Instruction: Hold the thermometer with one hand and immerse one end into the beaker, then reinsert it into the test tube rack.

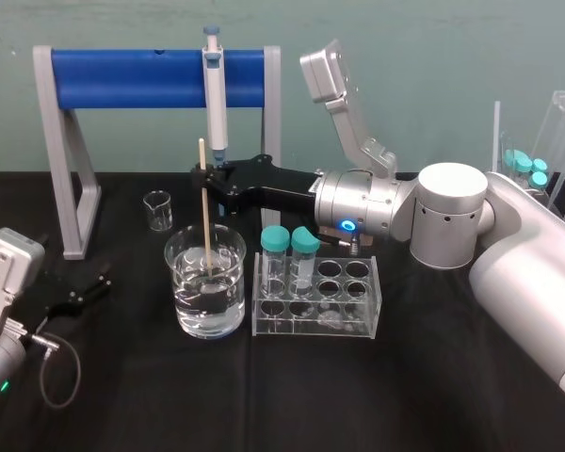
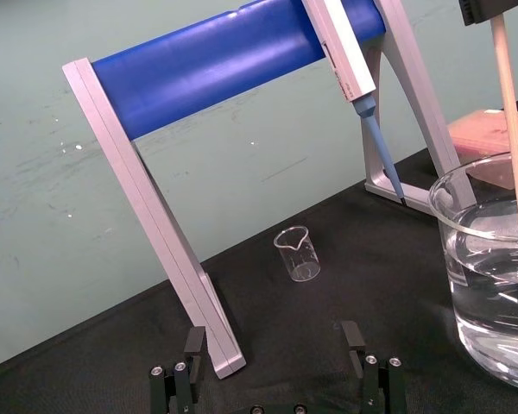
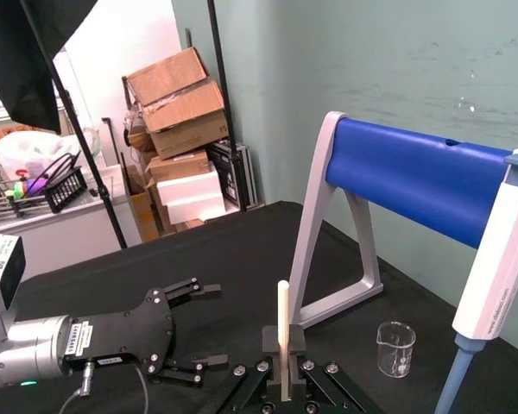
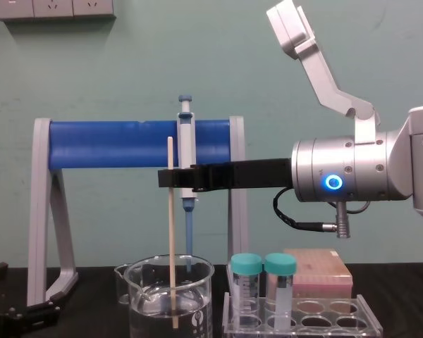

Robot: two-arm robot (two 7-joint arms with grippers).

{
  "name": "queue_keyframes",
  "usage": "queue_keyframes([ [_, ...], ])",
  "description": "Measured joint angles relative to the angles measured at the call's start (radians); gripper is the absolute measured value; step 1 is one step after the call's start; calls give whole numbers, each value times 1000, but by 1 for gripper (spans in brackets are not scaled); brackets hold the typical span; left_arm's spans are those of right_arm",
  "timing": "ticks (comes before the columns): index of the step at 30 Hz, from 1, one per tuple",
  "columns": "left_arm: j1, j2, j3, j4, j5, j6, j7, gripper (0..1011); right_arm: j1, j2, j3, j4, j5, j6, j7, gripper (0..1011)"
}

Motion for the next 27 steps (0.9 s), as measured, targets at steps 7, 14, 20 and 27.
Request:
queue_keyframes([
  [7, 0, 0, 0, 0, 0, 0, 0, 1004, 0, -1, 1, 1, -3, 1, 1, 55],
  [14, 0, 0, 0, 0, 0, 0, 0, 1004, 0, -1, 1, 1, -2, 1, 1, 55],
  [20, 0, 0, 0, 0, 0, 0, 0, 1003, 0, 0, 0, 1, -1, 1, 1, 55],
  [27, 0, 0, 0, 0, 0, 0, 0, 1004, 0, 0, 0, 1, 0, 1, 1, 55],
])
